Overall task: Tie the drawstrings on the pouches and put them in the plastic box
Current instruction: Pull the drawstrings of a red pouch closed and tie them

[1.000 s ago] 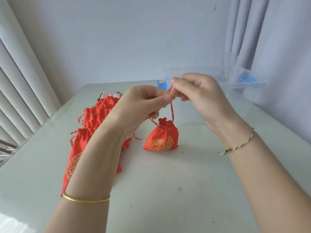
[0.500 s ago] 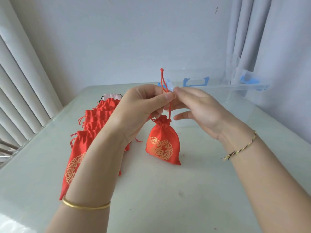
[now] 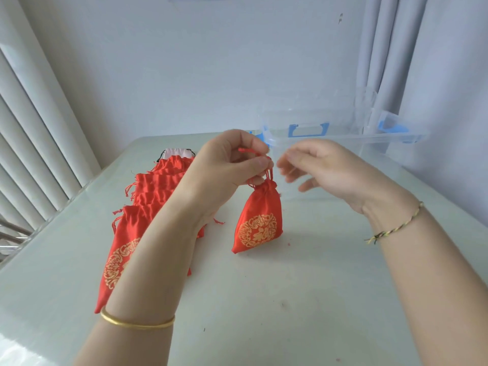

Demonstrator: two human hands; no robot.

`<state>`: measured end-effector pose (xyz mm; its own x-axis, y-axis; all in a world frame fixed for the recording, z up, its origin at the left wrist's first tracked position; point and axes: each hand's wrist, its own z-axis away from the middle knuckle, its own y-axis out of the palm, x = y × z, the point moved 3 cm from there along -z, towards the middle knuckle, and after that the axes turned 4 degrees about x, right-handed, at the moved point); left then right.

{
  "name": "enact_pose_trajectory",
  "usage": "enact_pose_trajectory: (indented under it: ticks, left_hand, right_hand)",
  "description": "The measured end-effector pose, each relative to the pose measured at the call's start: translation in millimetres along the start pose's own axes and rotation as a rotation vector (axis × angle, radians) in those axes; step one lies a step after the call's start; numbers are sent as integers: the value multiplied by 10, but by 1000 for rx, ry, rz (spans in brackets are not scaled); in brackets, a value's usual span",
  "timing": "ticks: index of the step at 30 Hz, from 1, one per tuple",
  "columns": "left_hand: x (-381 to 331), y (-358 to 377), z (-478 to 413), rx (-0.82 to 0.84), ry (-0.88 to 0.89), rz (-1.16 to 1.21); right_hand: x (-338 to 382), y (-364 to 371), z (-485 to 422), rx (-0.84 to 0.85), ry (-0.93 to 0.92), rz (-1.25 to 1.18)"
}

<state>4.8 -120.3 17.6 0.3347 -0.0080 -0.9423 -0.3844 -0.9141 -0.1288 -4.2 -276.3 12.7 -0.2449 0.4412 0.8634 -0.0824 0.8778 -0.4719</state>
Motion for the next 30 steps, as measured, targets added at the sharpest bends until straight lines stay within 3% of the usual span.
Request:
enact_pose_trajectory:
  ticks: [2, 7, 14, 17, 25, 27, 30]
  left_hand:
    - [-47, 26, 15, 55, 91, -149]
    - [-87, 92, 44, -45, 377, -608]
    - [-96, 89, 64, -257, 583, -801]
    - [-93, 81, 51, -248, 552, -749]
    - [23, -10, -27, -243, 235, -478]
    - [39, -34, -32, -250, 182, -521]
    - [118, -30, -51, -255, 71, -567]
  right_hand:
    - [17, 33, -41, -49, -74, -117]
    - [-11, 192, -56, 134, -53, -343]
    - [-31, 174, -27, 263, -53, -472]
    - [-8, 156, -28, 225, -59, -452]
    - [-43, 47, -86, -82, -1, -453]
    - [-78, 16, -95, -140, 27, -571]
    - [-76, 83, -112, -45, 55, -1003]
